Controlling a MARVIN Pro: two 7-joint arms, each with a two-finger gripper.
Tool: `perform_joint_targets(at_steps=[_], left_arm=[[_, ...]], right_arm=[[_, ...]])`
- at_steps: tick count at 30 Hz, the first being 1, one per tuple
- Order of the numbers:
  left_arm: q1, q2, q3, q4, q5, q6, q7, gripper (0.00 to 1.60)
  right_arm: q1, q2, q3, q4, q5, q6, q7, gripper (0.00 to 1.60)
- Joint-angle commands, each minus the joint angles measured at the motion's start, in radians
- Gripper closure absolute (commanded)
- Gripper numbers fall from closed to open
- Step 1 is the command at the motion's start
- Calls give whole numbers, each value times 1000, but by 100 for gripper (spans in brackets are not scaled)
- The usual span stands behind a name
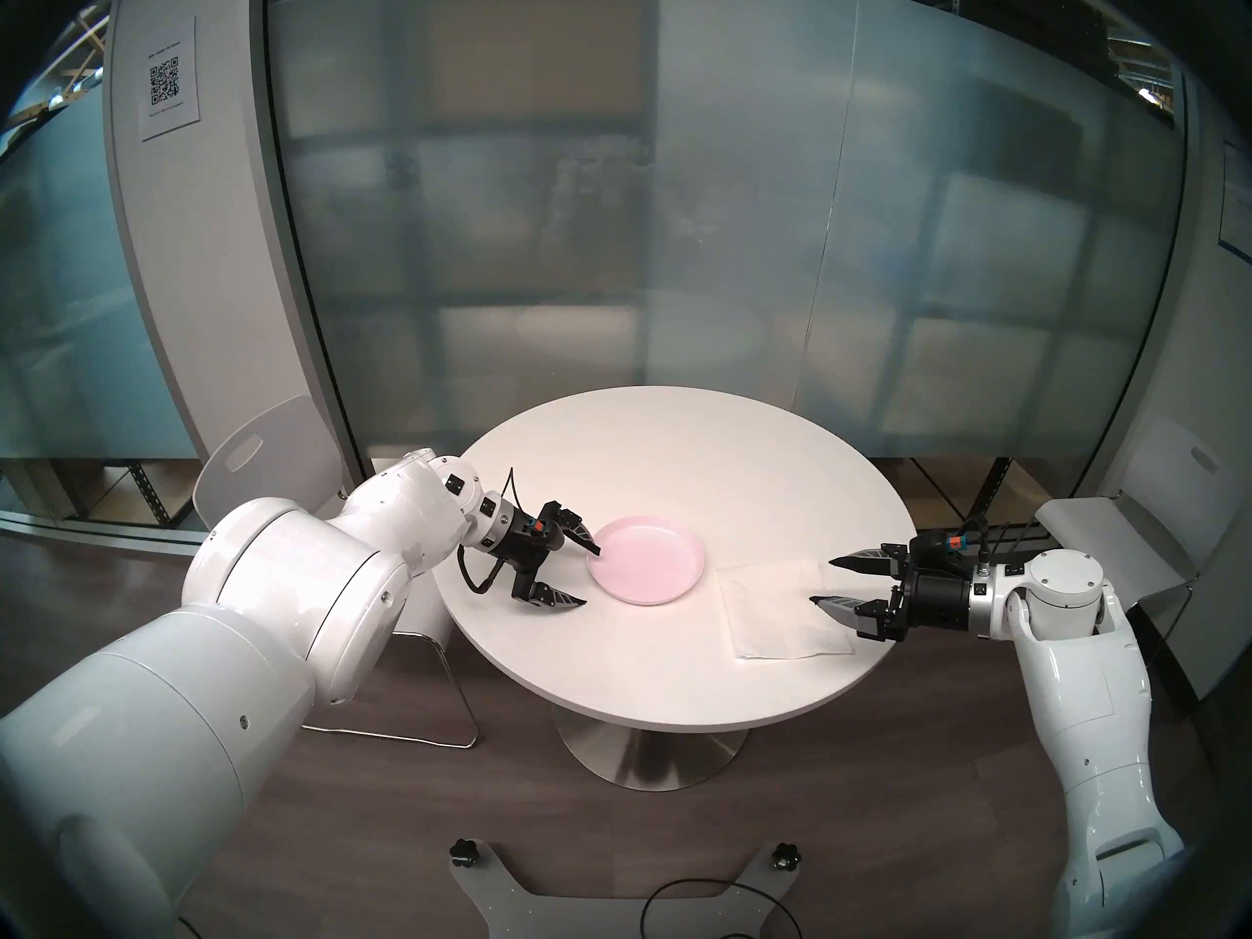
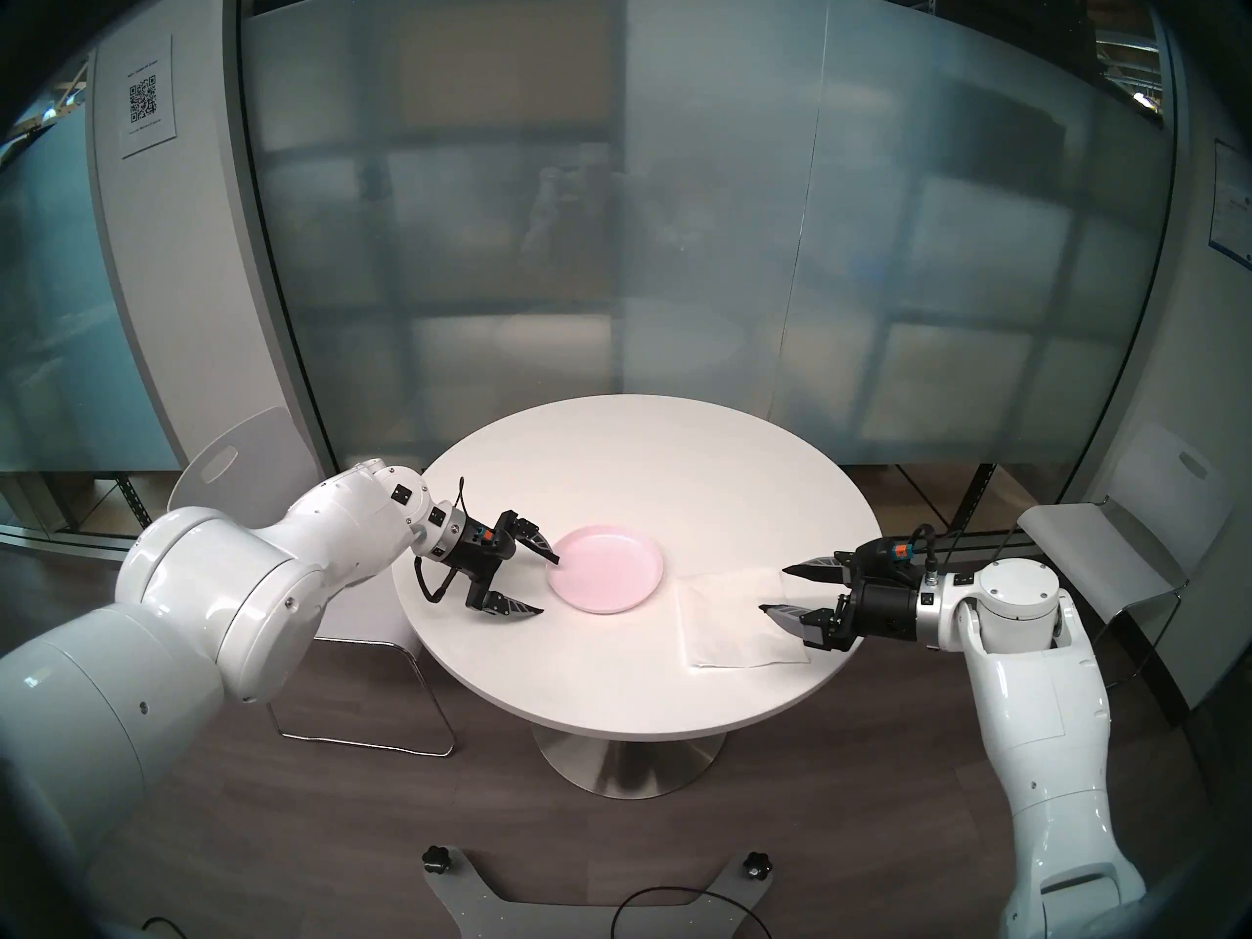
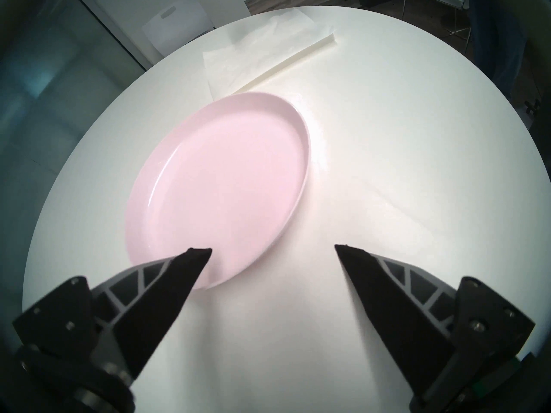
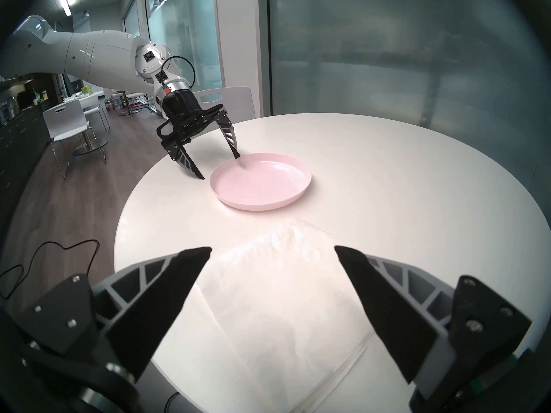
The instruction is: Fold the napkin in half twice and place it beside the plate
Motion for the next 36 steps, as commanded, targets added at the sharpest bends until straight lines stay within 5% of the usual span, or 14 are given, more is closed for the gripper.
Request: perform_joint_targets(at_steps=[1,36], left_arm=[[-49,74,-10,-6,-7,-18,-27,0],[-112,357,-70,-6,-30,-139,81,0]], right_arm=[[13,-4,-3,-8,2,-1,-1,0],[18,-22,-3,-6,-18,-9,7,0]])
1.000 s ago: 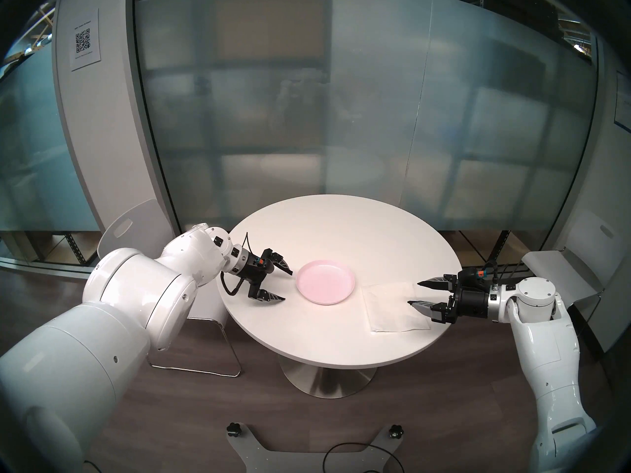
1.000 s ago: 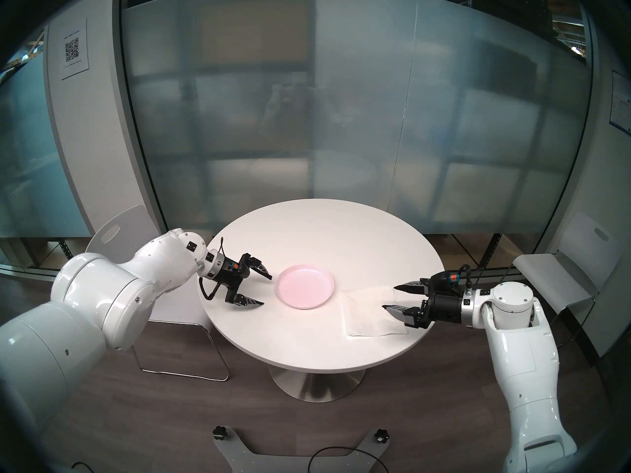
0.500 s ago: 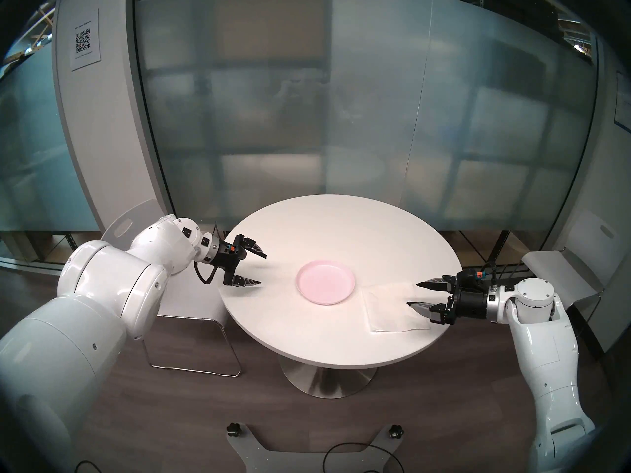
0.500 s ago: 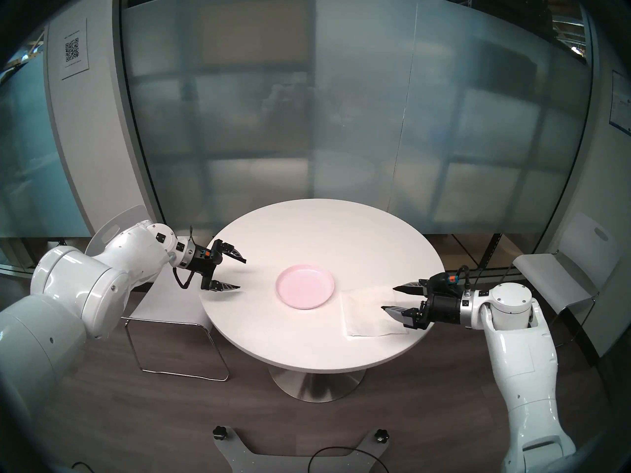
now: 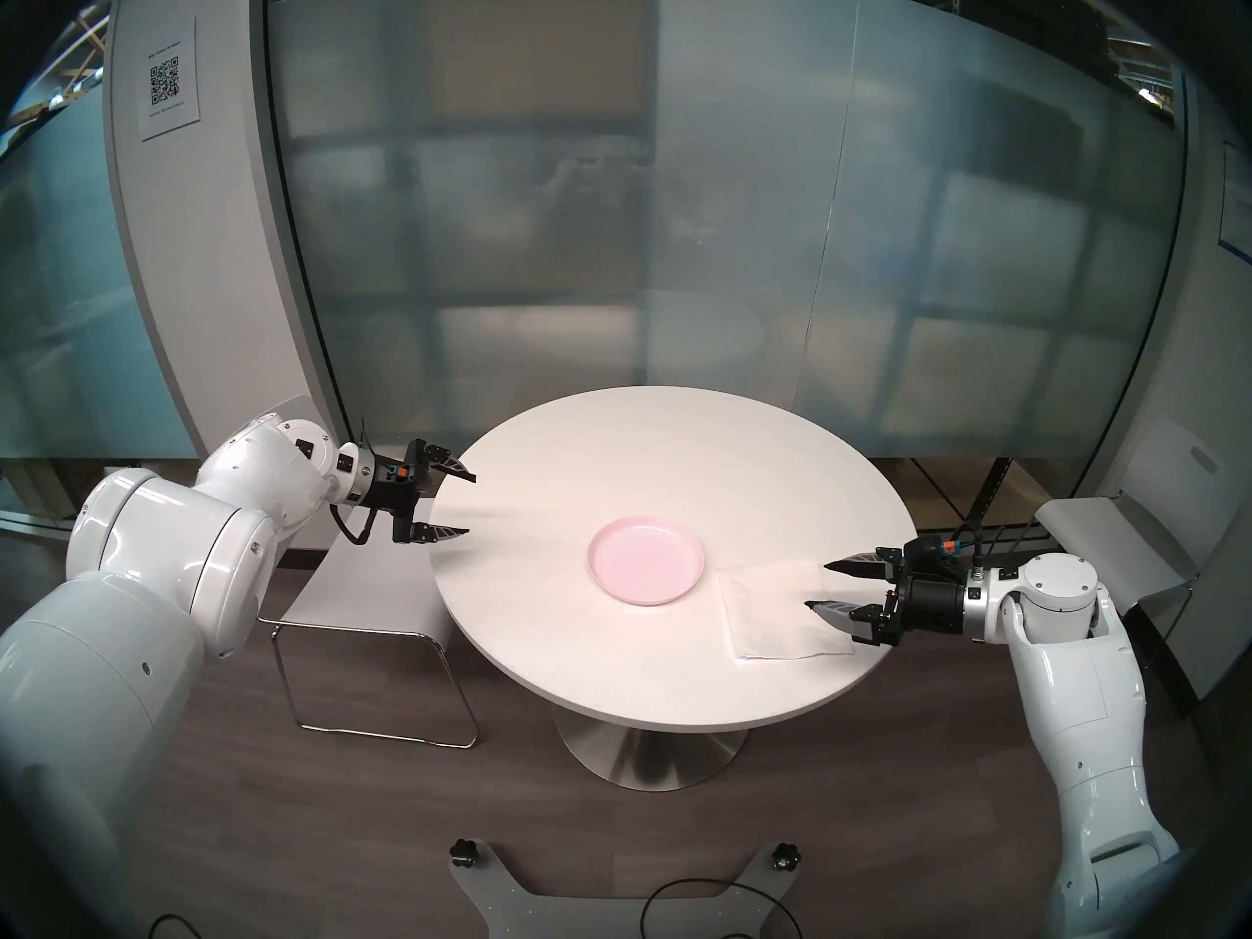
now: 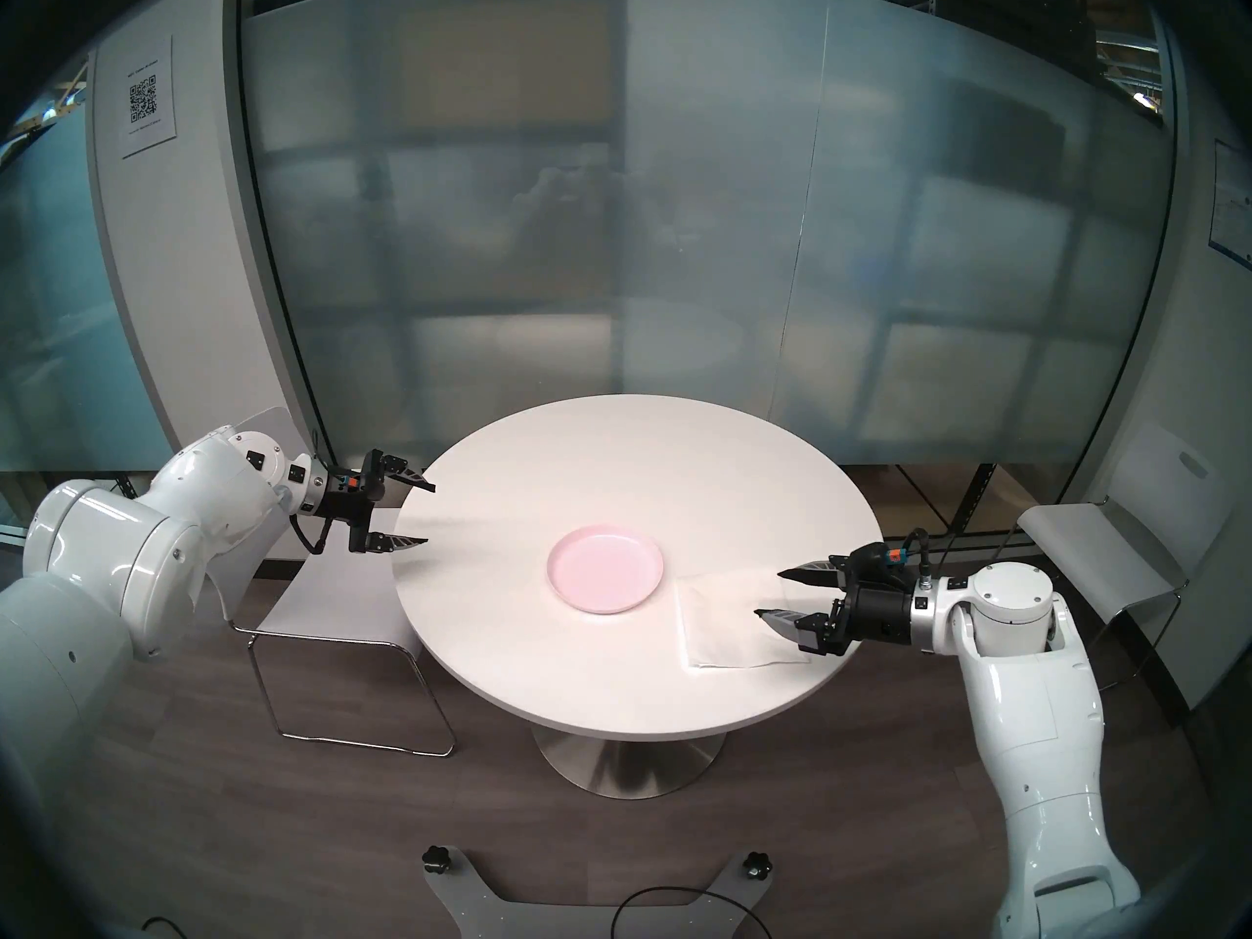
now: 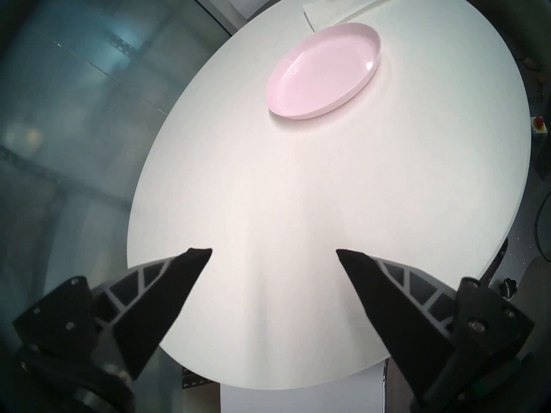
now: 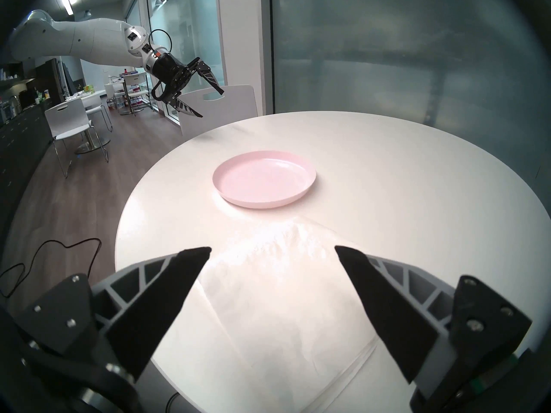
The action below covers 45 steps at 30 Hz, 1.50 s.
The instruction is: Fold the napkin in half twice and place it beside the plate
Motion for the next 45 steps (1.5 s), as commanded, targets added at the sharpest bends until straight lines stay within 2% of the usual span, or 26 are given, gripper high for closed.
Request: perform_joint_targets(at_steps=[1,13,17,39,45], left_arm=[[-34,74,-11,-7,-9,-31,-29,0],[-30,160,-21,-7,-10,-87,25,0],[-29,182,-24,-7,-10,-87,40,0],[-25,284,-36,-7,-9,-87,63,0],[-17,289,-35,-7,-8,-87,59,0]], right_arm=[[17,-5,-3,-11,3,-1,-1,0],[32,-21,-19,-19,-4,-6,3,0],[42,-30,-34,-24,-5,-8,4,0],[119,-89,-167,-49,-27,-26,7,0],[138,-106,-204,-48,-36,-28,6,0]])
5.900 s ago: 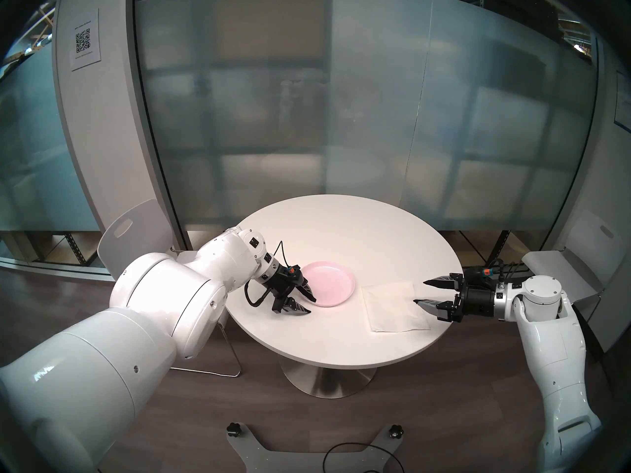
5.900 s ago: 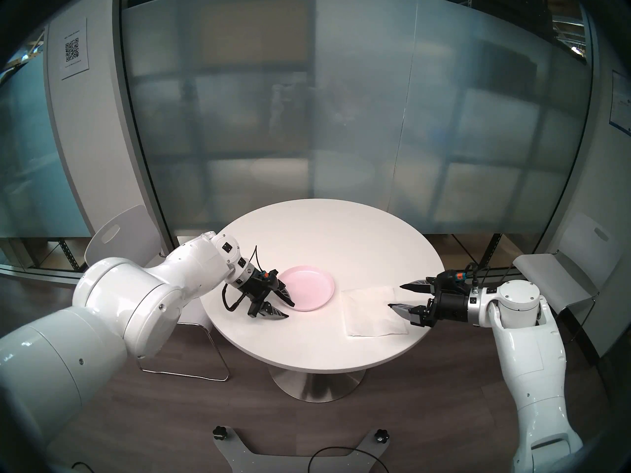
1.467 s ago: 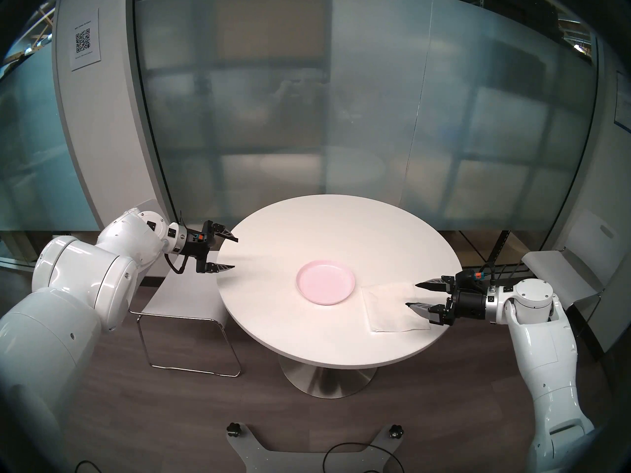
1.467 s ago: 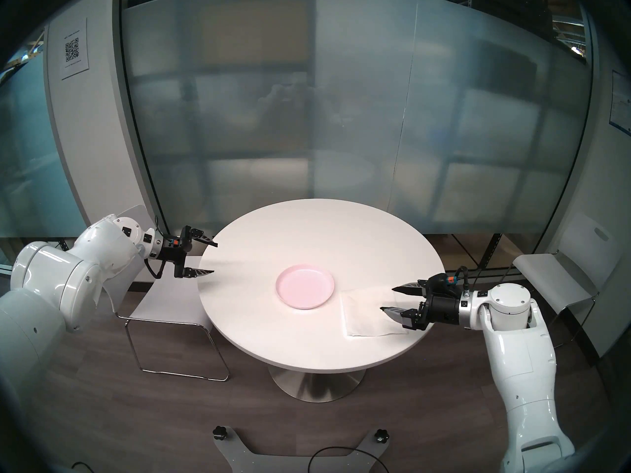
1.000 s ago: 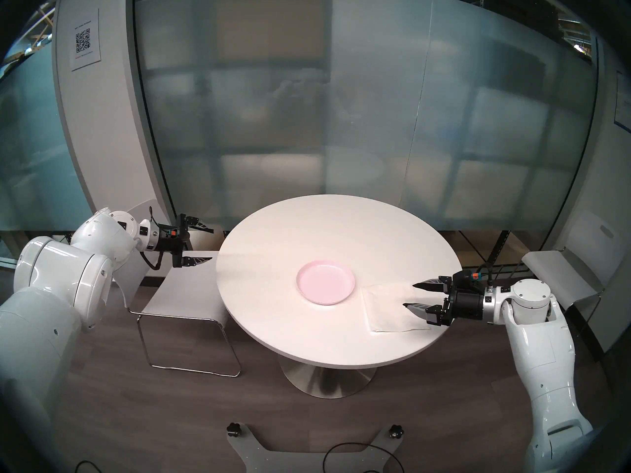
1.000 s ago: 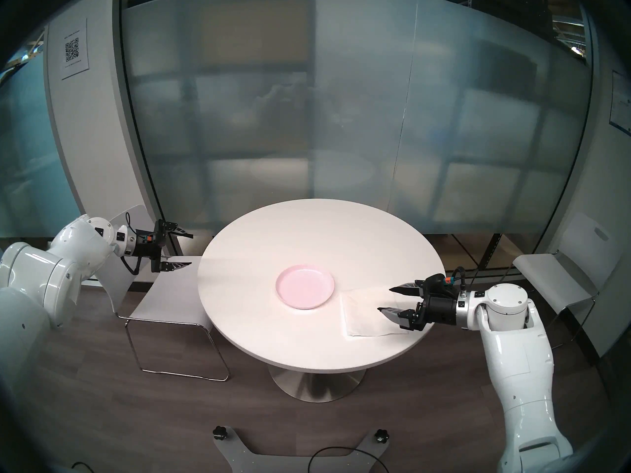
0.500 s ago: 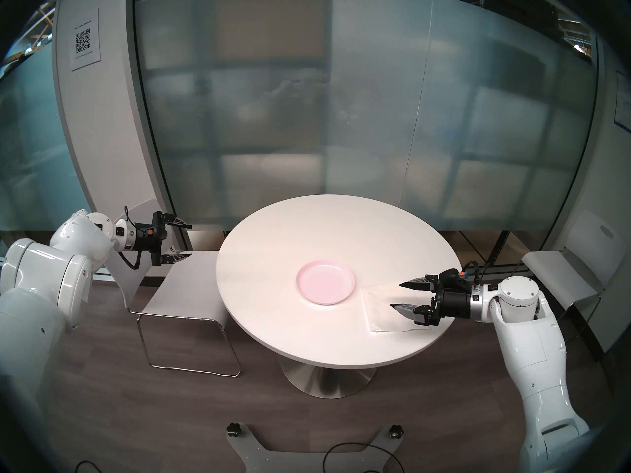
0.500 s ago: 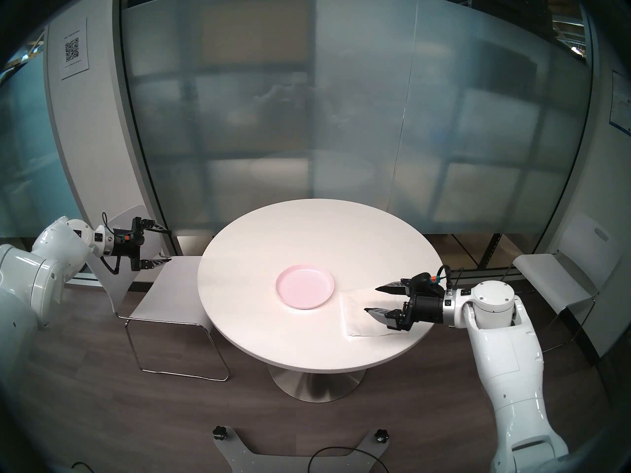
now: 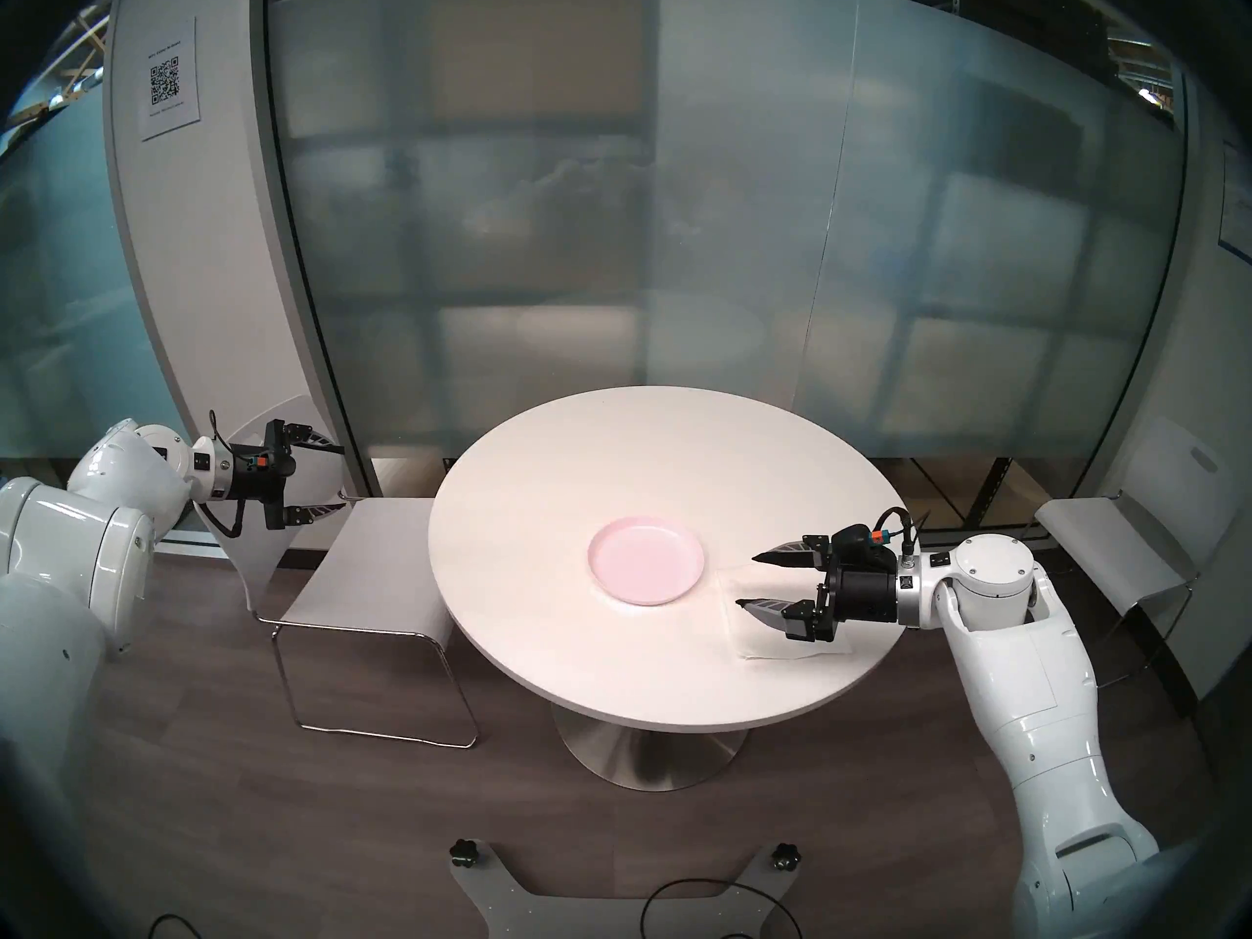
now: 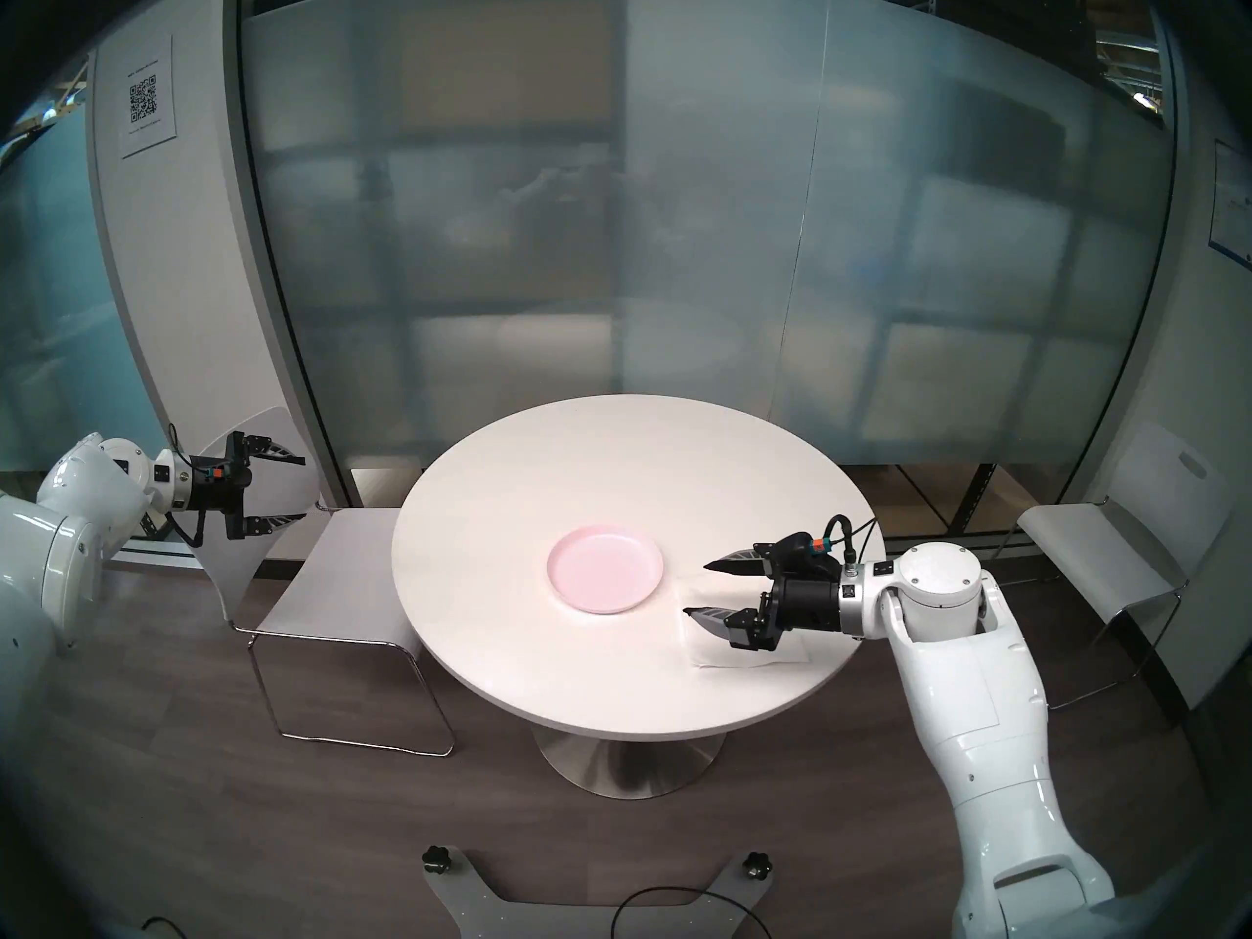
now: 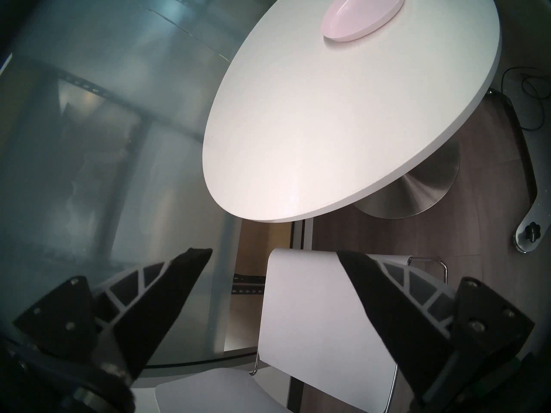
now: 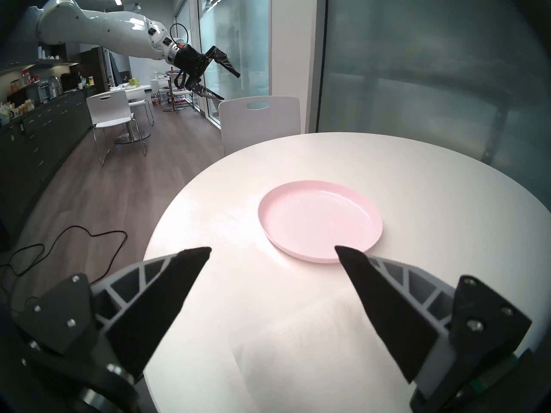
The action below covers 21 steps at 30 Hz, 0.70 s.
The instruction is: Fold the napkin in half twice and place it beside the plate
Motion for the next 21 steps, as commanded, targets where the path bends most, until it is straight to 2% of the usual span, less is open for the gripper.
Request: perform_joint_targets(at_steps=[1,21], left_arm=[[-14,27,-2,-8,-4,0,-35,0],[-5,29,-2,-13,-5,0,-35,0]], right_arm=[[50,-26,-29,-18,-4,-3,-4,0],[102,-70,-139,5,-42,-8,-24,0]])
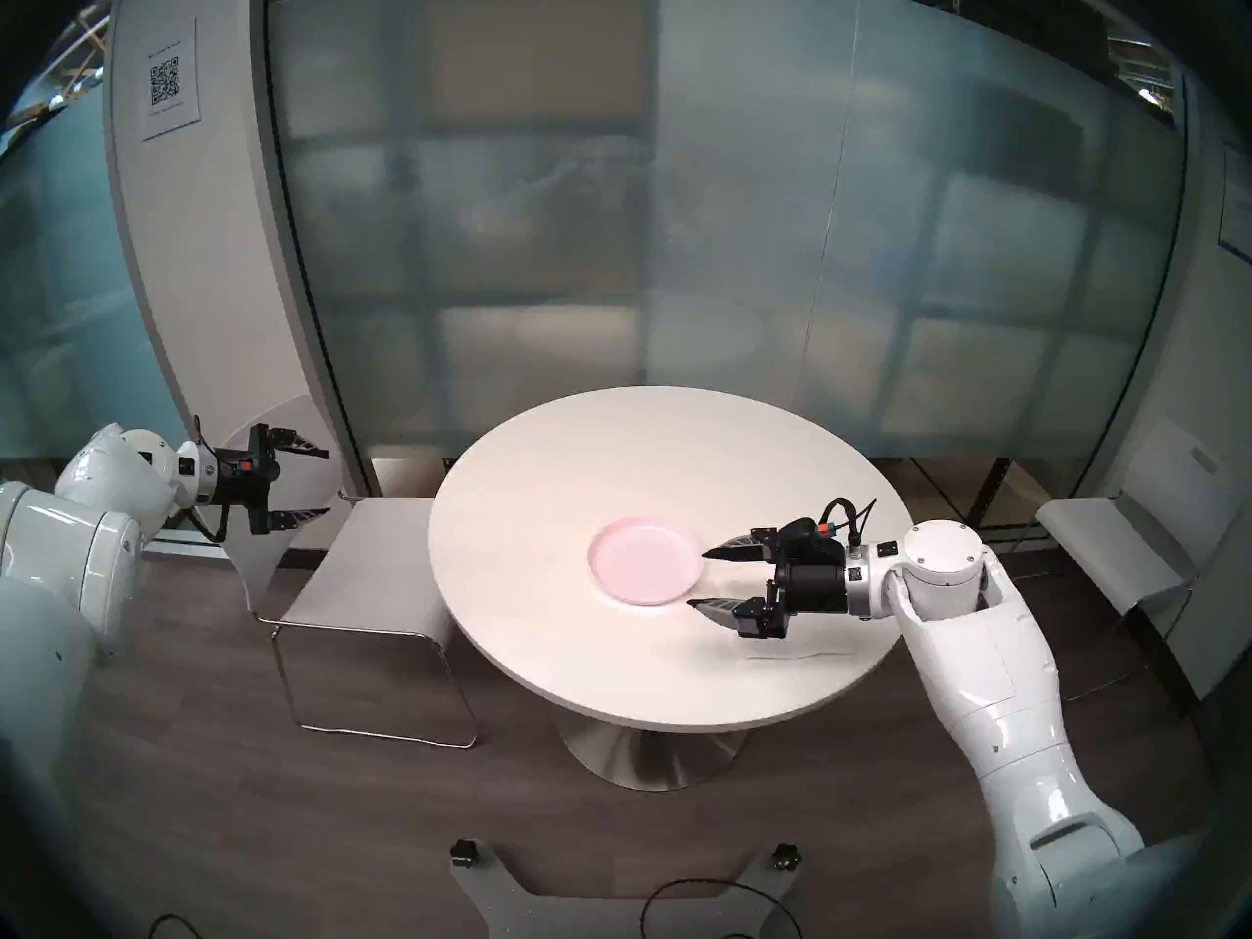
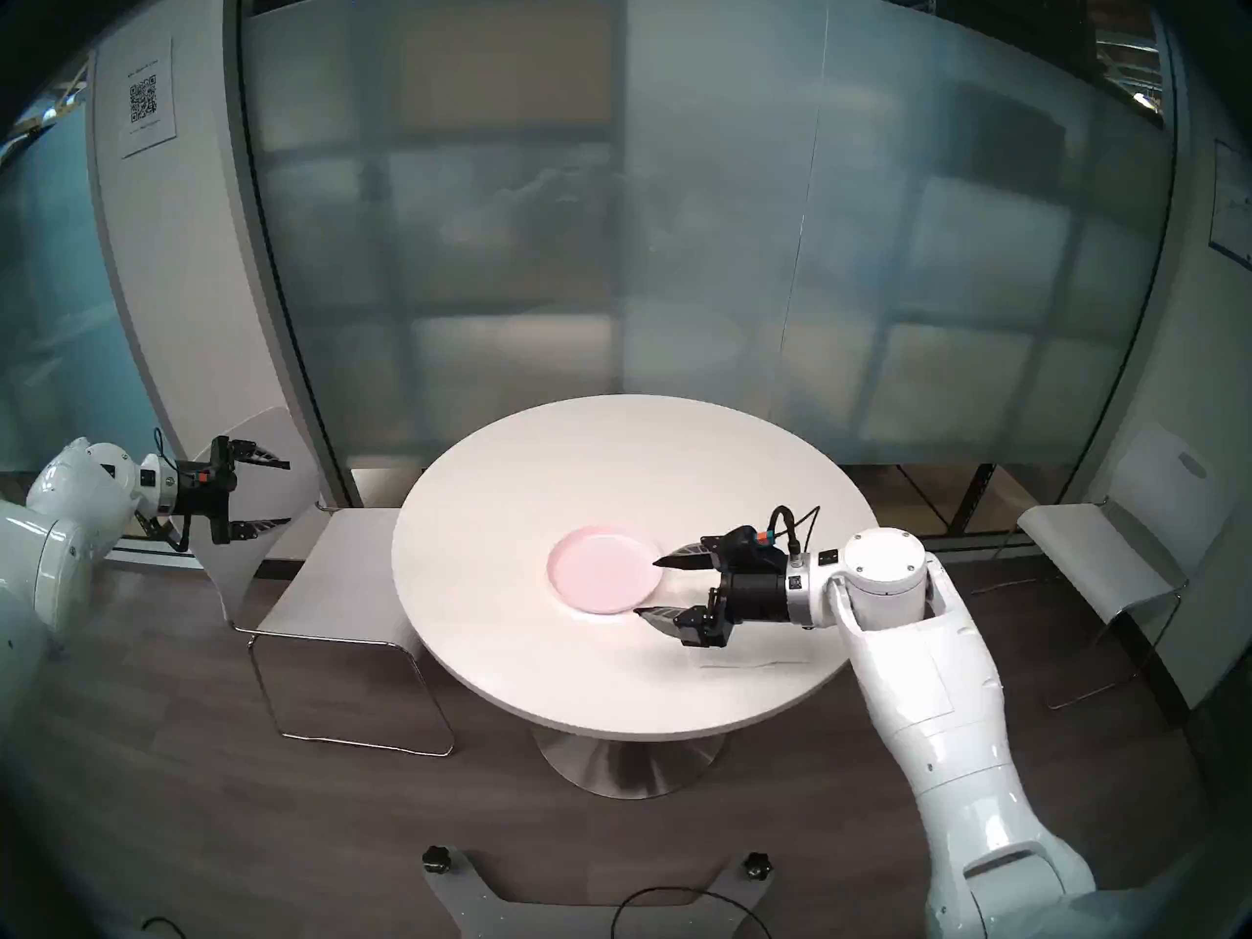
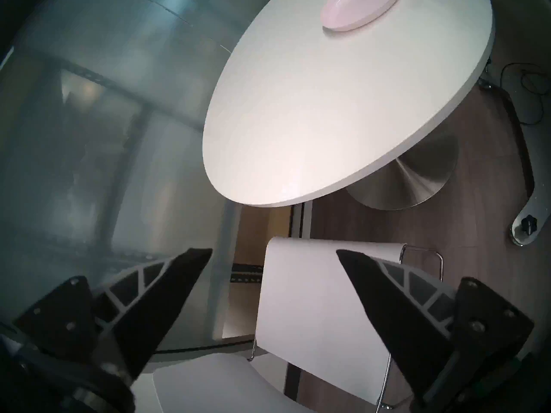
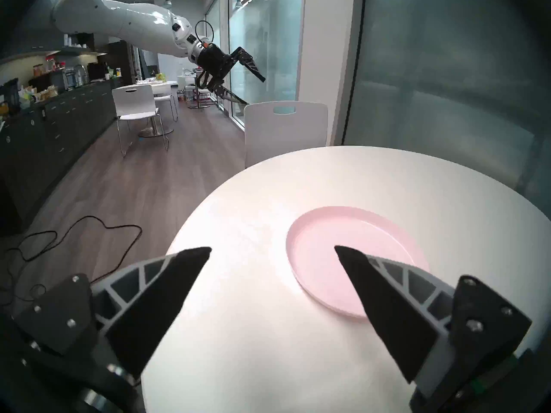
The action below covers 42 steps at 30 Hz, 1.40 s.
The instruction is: Fold the napkin in half twice and place it beside the plate
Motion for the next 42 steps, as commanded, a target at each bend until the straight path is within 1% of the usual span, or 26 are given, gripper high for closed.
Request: perform_joint_targets(at_steps=[1,12,25,33,42], left_arm=[[-14,10,-2,-12,-5,0,-34,0],[-13,27,-3,-10,-5,0,-32,0],[-10,52,-4,-8,-4,0,-34,0],[-10,59,-4,-11,-5,0,-38,0],[-8,59,-3,-12,-5,0,-39,0]], right_arm=[[43,-21,-24,0,-11,0,-8,0],[75,-36,-71,28,-50,2,-34,0],[110,-47,-109,57,-103,3,-58,0],[125,-35,-117,81,-140,4,-75,0],[140,-37,-124,116,-183,4,-91,0]])
